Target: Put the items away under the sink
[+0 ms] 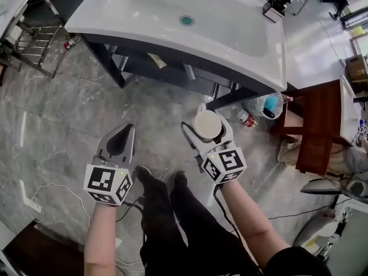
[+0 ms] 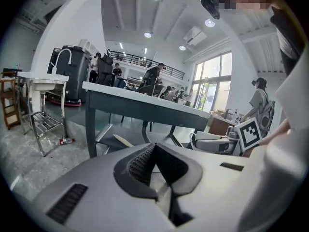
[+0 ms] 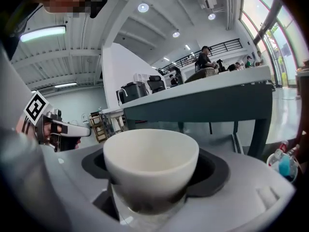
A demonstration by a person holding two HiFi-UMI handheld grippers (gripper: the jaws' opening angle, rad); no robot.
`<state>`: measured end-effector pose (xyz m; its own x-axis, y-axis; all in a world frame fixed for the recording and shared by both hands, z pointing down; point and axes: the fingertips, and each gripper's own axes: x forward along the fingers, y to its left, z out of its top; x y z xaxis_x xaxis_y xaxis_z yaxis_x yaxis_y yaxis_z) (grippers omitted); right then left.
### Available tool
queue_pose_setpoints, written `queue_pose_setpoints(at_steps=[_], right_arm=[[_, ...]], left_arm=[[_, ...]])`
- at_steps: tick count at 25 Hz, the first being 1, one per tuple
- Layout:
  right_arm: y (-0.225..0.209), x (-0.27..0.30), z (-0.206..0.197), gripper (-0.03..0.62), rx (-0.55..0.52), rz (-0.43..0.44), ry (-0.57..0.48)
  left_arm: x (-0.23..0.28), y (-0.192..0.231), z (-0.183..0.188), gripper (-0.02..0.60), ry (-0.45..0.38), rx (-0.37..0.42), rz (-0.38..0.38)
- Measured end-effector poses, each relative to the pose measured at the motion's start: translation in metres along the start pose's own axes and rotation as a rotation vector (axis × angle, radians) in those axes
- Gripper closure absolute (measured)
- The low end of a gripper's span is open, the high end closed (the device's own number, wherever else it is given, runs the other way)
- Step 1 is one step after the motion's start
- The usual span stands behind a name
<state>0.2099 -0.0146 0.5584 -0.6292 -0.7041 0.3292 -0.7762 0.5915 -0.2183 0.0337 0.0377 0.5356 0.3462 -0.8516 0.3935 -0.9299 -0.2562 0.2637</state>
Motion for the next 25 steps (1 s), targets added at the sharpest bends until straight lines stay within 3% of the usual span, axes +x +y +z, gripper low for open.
queue_pose_setpoints(at_steps=[7,12,18,25], right_arm=[[-0.079,0.030,-0.055,0.184,0.006,-0.072,0.006],[-0.121,0.072,-0.078,0.184,-0.054,-0.125,-0.033],[-0.161,0.126,-0.084,0.184,-0.130,-0.179,-0.070],[-0.222,0.168,-0.081,0.184,-0.159,-0.312,-0.090]], left_arm=[[0.071,0.004,-0.038,0.572,-0.052,-0.019,0.018],[0.123,0.010,-0.069,0.572,-0.053,0.006,-0.010],[0.174,0.032,-0.087,0.572,-0.051,0.006,-0.026],[0.220,0.044,-0.085,0.572,-0.061,0.022,-0.062]])
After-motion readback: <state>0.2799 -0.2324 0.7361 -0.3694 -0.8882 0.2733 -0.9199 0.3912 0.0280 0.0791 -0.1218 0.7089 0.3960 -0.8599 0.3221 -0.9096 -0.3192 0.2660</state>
